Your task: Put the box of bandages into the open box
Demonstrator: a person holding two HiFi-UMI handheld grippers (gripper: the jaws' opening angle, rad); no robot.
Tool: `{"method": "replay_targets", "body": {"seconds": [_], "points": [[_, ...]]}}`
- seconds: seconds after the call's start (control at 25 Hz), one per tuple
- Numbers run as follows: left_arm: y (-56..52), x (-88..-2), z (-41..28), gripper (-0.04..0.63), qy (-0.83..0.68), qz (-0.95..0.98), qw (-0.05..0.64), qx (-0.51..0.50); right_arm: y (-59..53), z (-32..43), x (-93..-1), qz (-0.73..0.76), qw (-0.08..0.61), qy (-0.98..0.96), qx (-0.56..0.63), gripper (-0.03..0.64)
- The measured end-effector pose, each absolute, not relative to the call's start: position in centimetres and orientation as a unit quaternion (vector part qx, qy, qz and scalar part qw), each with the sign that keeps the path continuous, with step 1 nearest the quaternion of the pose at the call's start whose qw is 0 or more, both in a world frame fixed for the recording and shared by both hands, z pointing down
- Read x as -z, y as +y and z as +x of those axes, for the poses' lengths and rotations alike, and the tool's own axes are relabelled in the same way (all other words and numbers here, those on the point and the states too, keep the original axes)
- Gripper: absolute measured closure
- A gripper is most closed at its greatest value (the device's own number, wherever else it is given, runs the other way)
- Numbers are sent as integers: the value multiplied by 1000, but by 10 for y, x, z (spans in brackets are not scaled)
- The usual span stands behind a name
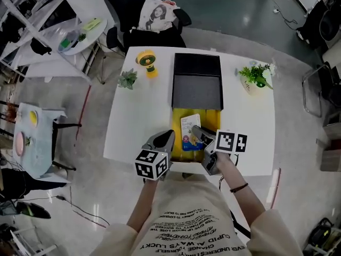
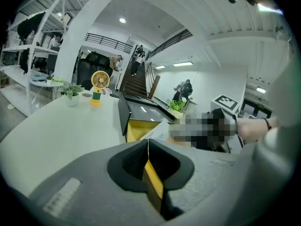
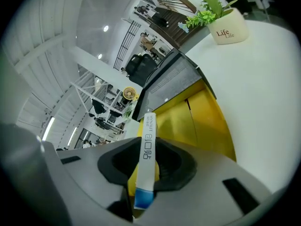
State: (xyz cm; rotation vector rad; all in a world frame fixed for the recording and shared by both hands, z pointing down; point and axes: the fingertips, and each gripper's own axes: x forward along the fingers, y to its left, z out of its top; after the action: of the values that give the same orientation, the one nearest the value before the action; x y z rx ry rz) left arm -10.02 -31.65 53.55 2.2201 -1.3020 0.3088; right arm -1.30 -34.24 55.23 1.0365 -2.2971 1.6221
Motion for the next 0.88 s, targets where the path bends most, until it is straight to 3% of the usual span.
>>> {"method": "replay_targets", "body": {"seconds": [0.72, 0.88], "points": [[-328, -531, -102, 572, -453, 842, 268, -120, -336, -9, -569, 386, 190, -753, -499, 518], [-328, -531, -102, 572, -451, 843, 268, -120, -335, -13, -572, 385, 221, -760, -475, 486]]}}
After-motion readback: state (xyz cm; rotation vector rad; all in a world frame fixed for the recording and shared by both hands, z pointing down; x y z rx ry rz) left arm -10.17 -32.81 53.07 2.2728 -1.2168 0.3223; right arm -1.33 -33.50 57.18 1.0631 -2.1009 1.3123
